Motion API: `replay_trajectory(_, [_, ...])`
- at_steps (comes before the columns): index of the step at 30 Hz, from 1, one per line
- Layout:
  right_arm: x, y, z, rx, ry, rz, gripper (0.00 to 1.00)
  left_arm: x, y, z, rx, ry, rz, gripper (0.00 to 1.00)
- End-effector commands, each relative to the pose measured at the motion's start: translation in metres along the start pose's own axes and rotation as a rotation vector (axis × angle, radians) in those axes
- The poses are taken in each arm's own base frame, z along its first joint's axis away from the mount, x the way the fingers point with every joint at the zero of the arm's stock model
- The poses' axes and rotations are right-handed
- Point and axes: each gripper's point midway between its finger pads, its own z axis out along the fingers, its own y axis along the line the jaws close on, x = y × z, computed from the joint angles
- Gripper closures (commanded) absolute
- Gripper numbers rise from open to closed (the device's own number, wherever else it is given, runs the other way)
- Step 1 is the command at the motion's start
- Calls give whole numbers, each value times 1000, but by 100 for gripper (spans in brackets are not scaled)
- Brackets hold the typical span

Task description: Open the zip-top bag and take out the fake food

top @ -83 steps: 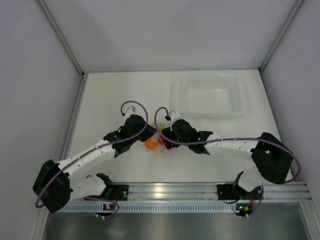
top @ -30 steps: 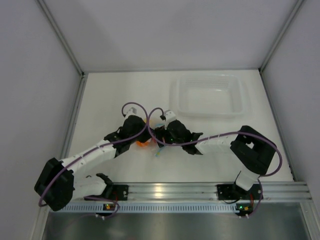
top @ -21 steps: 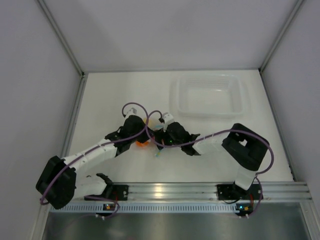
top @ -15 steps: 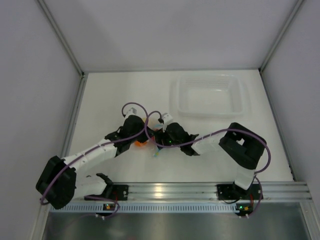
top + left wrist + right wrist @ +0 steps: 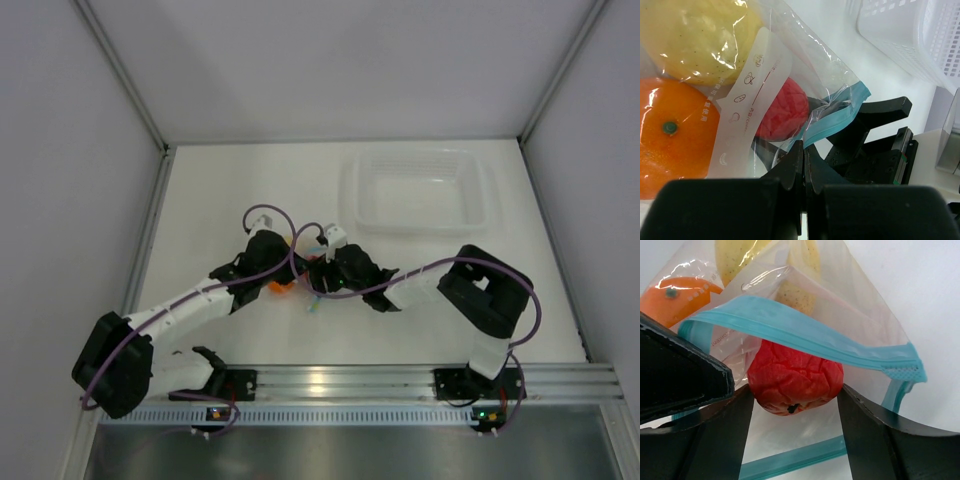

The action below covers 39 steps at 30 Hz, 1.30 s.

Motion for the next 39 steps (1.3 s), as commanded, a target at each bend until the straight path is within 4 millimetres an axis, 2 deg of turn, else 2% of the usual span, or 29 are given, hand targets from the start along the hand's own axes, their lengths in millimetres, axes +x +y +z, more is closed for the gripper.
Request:
replay_trajectory(1, [-52,26,5,-105,-189,-21,33,10,-29,-6,131,52,3,100])
replay_trajectory(4, [-55,29,5,-116,-199,-34,39,11,-29,-5,132,57,3,100])
replay_trajectory(5, [-54,27,6,-110,-195,-35,48,10,-29,-5,130,53,3,100])
replay_trajectory(8, [-56,27,5,-112,-207,-35,55,8,-28,-5,126,45,2,100])
replay_trajectory(15, [-46,22,-10,-101,-194,-25,57,0,-23,-4,106,9,-34,100])
replay_trajectory(23, [-37,16,-30,-74,-158,-22,58,-19,-19,-5,79,-93,-72,100])
replay_trajectory(39, [-38,10,-70,-34,-155,-40,60,-22,-13,-1,51,-120,-65,100])
